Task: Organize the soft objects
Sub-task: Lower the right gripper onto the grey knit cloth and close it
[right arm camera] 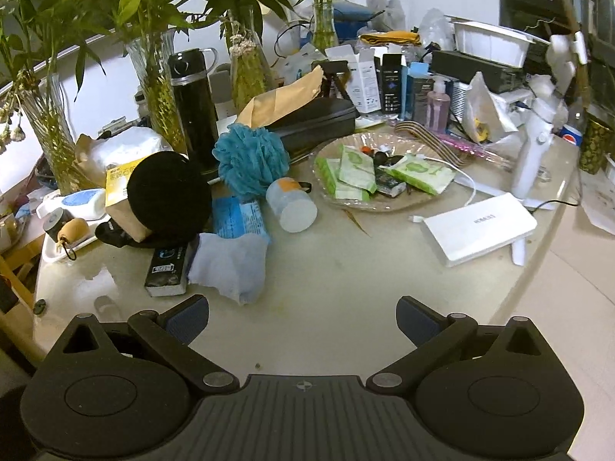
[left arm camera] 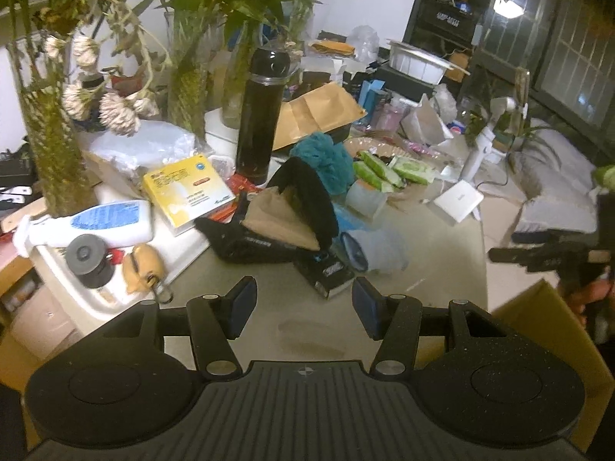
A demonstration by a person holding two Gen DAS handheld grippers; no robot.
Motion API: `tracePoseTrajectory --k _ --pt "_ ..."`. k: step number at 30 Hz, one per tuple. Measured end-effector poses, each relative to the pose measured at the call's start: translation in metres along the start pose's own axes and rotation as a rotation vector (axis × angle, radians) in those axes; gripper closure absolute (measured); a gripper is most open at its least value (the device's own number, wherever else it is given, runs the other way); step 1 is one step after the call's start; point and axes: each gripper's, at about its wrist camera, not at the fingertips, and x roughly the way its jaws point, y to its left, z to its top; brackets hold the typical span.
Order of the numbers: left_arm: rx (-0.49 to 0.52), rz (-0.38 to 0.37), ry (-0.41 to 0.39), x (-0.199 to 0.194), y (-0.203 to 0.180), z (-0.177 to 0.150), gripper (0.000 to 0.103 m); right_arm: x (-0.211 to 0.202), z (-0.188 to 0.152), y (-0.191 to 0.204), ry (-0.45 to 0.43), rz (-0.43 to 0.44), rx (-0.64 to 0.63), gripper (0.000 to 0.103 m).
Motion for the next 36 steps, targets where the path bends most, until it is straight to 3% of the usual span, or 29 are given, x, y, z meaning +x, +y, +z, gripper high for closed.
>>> tracePoseTrajectory --k 10,18,23,29,36 --pt "0.052 -0.055 -0.010 0.033 0.007 0.015 0.049 0.043 0.001 0.002 -0.007 0.118 -0.032 0.000" --pt "0.089 -0.076 -0.003 0.055 0.008 0.021 0.049 0.084 0.004 0.000 0.014 0.239 0.015 0.001" --pt "0.110 -0.090 0.002 0.069 0.008 0.027 0.049 0.108 0.005 0.002 0.071 0.274 0.038 0.011" --pt "0.146 -0.102 0.017 0.092 0.004 0.039 0.049 0.128 0.004 0.004 0.091 0.309 0.046 0.013" --pt "0.158 -0.125 0.048 0.123 0.000 0.053 0.049 0.152 0.008 -0.003 0.110 0.359 0.157 0.019"
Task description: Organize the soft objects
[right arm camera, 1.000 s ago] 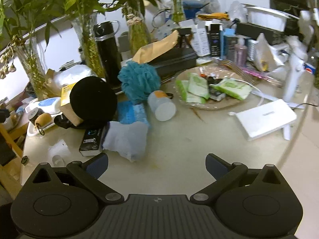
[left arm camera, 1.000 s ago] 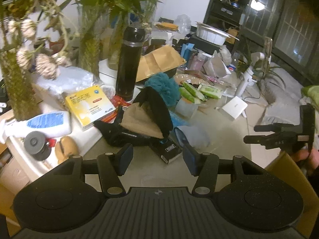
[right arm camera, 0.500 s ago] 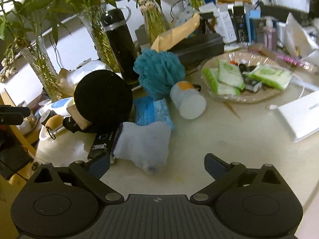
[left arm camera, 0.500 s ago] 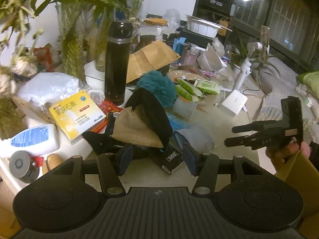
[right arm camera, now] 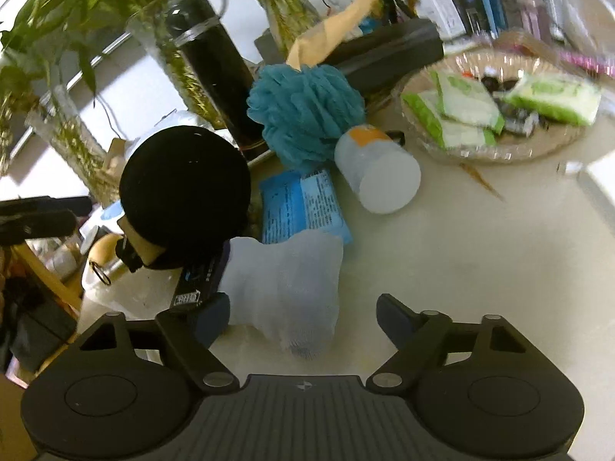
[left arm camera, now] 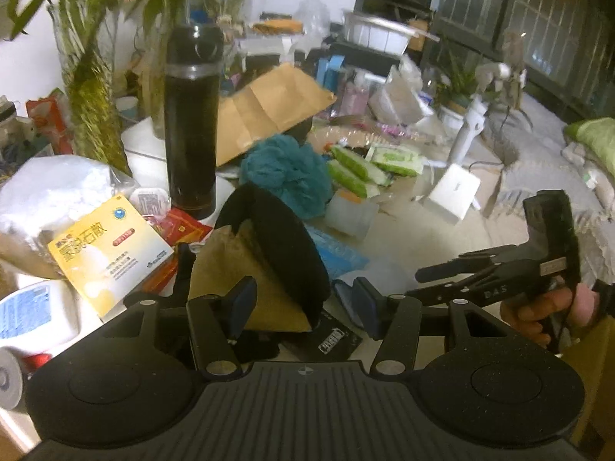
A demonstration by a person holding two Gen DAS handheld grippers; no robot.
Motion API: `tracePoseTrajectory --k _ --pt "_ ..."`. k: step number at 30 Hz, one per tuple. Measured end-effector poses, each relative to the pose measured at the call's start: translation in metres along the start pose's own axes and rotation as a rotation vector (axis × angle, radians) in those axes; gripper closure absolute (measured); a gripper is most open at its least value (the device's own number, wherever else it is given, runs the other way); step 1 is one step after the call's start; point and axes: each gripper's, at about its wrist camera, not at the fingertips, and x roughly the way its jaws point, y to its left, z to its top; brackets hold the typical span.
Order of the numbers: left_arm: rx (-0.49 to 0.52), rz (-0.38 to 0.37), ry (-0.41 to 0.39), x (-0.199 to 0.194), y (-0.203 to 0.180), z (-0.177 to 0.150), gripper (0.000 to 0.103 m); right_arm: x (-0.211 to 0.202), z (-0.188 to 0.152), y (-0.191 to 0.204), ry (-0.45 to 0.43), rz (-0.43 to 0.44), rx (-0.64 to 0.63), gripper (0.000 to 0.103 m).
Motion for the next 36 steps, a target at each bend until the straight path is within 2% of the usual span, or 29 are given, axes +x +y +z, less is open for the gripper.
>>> tracePoseTrajectory --k 2,9,10,11,12,15,17,22,32,36 --pt "-0.010 0.003 0.018 0.011 0.002 0.004 0.049 0.005 0.001 -0.003 0.011 0.018 0.021 0.022" --pt "-0.123 -0.056 0.025 0.036 0.020 0.014 0.049 0.017 0.003 -0.006 0.016 0.051 0.052 0.028" --pt "-0.134 -0.055 0.026 0.040 0.020 0.016 0.049 0.018 0.003 -0.005 0.018 0.050 0.045 0.036" --pt "-0.143 -0.052 0.027 0.043 0.021 0.017 0.049 0.019 0.003 -0.004 0.022 0.044 0.034 0.050" --pt "-0.153 -0.050 0.022 0.047 0.022 0.017 0.050 0.019 0.002 -0.003 0.023 0.033 0.022 0.051" --pt "-0.179 -0.057 0.024 0.054 0.024 0.019 0.088 0.017 0.000 -0.003 0.022 0.033 0.009 0.055" --pt "-0.197 -0.047 0.046 0.057 0.024 0.020 0.089 0.015 0.000 -0.003 0.015 0.026 0.007 0.056" --pt "-0.221 -0.054 0.019 0.045 0.025 0.019 0.092 -0.003 0.002 -0.004 -0.024 0.023 -0.001 0.057" --pt "-0.139 -0.028 -0.034 0.003 0.006 0.016 0.092 -0.070 -0.002 0.006 -0.152 0.016 0.026 0.058" --pt "-0.104 -0.030 -0.060 -0.015 -0.004 0.018 0.092 -0.094 -0.004 0.014 -0.162 0.013 0.030 0.058"
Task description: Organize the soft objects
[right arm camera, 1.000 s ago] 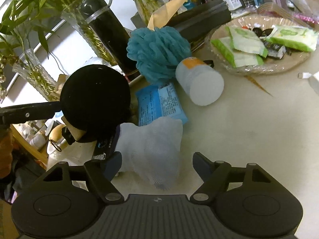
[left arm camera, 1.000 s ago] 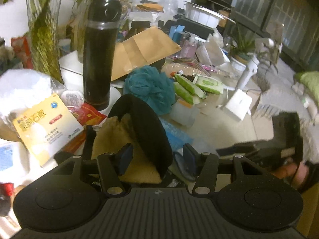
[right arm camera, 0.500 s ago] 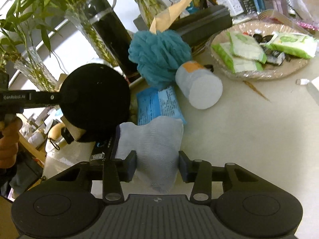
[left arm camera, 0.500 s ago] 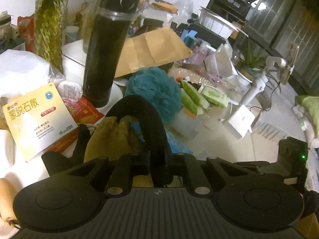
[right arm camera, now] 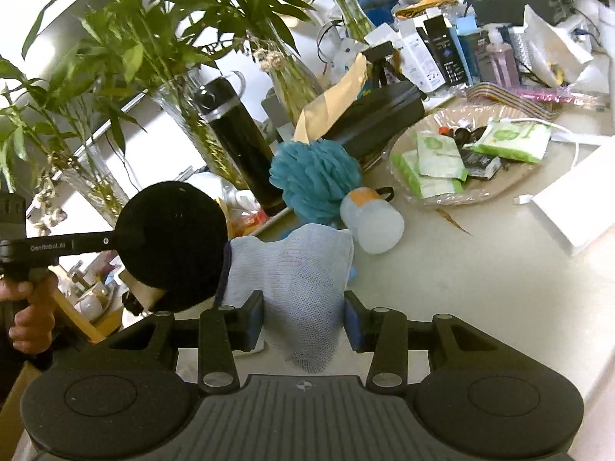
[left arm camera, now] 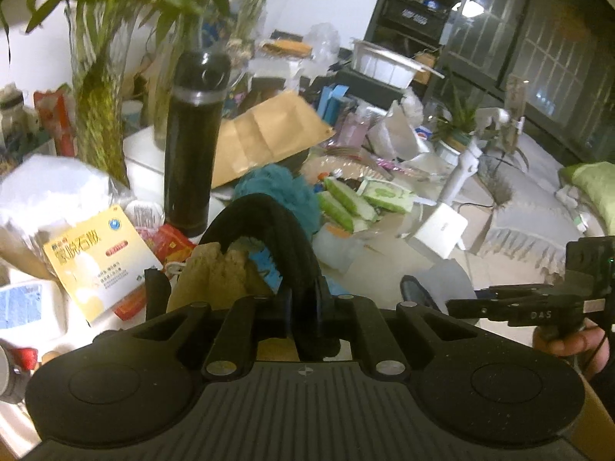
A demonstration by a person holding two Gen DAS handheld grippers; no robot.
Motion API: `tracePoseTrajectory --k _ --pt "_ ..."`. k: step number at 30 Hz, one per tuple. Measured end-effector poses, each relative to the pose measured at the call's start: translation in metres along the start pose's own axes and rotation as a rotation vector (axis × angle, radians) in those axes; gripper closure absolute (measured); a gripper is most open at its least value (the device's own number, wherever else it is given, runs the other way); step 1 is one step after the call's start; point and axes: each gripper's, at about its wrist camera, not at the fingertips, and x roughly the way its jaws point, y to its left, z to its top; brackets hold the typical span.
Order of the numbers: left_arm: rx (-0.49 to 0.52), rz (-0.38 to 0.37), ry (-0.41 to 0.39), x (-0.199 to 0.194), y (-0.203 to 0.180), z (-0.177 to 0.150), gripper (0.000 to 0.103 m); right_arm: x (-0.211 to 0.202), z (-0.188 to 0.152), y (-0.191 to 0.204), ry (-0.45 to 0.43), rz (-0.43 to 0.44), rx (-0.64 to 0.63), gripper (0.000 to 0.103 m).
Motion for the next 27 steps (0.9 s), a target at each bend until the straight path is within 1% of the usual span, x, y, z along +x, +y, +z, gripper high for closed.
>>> tracePoseTrajectory --k 7,11,18,23,27 --pt "0.005 -0.019 -0.046 -0.023 -0.012 0.011 0.092 -0.040 0.017 0.022 -0.026 -0.019 -0.056 0.058" --pt "-0.037 -0.049 -0.077 -0.035 -0.015 0.018 0.093 -0.061 0.027 0.032 -0.040 -0.041 -0.074 0.058" --pt "-0.002 -0.057 -0.127 -0.055 -0.038 0.036 0.093 -0.090 0.042 0.054 -0.069 -0.053 -0.112 0.057" --pt "0.018 -0.050 -0.129 -0.063 -0.053 0.041 0.093 -0.103 0.040 0.068 -0.077 -0.068 -0.120 0.057" --pt "0.052 -0.023 -0.108 -0.067 -0.063 0.041 0.093 -0.109 0.032 0.076 -0.066 -0.081 -0.131 0.057"
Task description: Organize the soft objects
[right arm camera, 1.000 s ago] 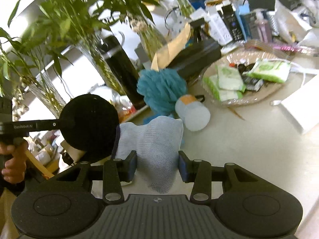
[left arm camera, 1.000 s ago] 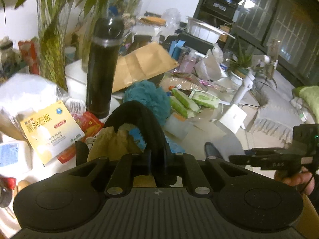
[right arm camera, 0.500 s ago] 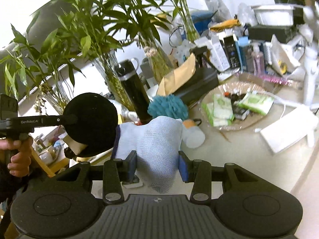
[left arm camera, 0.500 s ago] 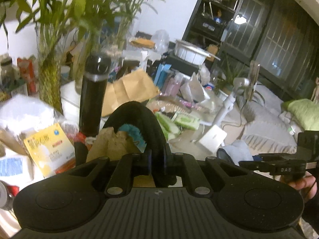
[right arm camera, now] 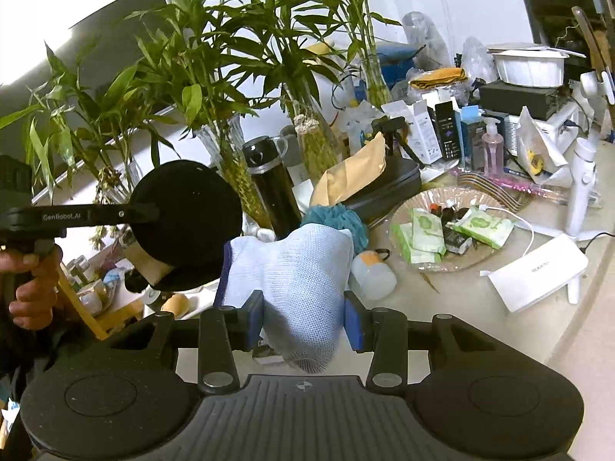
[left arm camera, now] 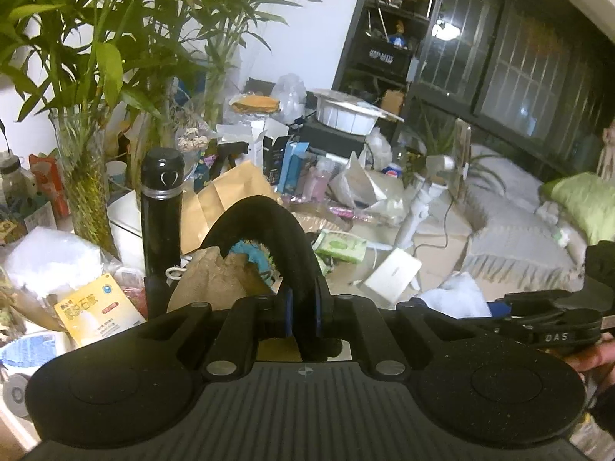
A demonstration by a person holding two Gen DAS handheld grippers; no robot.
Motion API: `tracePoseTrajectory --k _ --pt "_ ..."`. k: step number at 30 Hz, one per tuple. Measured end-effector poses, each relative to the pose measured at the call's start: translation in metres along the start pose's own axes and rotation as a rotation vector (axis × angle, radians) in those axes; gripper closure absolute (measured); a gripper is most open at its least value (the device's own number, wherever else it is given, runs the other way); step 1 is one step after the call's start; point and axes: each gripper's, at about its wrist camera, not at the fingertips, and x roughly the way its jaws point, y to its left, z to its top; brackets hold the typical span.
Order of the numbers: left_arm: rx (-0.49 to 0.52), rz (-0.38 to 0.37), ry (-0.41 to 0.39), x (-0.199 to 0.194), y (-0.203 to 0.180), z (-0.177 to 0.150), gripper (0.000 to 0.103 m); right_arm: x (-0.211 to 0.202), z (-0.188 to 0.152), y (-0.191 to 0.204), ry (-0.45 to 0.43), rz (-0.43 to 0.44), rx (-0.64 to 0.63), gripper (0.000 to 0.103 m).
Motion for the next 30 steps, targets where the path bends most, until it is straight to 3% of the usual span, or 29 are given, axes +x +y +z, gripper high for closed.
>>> tracePoseTrajectory --k 5,7,9,10,15,20,26,30 --pt "0.035 0.022 0.071 0.013 -0.001 -0.002 0.086 -0.003 -0.006 0.005 0.009 0.010 0.000 0.057" --pt "0.092 0.035 0.132 0.023 -0.003 -0.009 0.059 -0.004 -0.008 0.006 0.010 0.014 -0.004 0.057" --pt "0.155 0.072 0.164 0.031 -0.003 -0.019 0.040 -0.006 -0.009 0.007 0.008 0.018 -0.007 0.057" --pt "0.177 0.085 0.170 0.032 -0.002 -0.025 0.036 -0.008 -0.010 0.008 0.007 0.020 -0.011 0.057" --pt "0.141 0.076 0.186 0.019 0.015 -0.042 0.035 -0.019 -0.016 0.012 0.004 0.021 -0.033 0.057" --pt "0.116 0.127 0.211 0.011 0.037 -0.055 0.036 -0.028 -0.024 0.011 0.001 0.029 -0.025 0.057" --pt "0.059 0.112 0.219 0.005 0.062 -0.074 0.037 -0.037 -0.032 0.011 0.001 0.033 -0.022 0.057" --pt "0.054 0.083 0.243 0.007 0.068 -0.086 0.045 -0.041 -0.034 0.011 -0.001 0.032 -0.019 0.057"
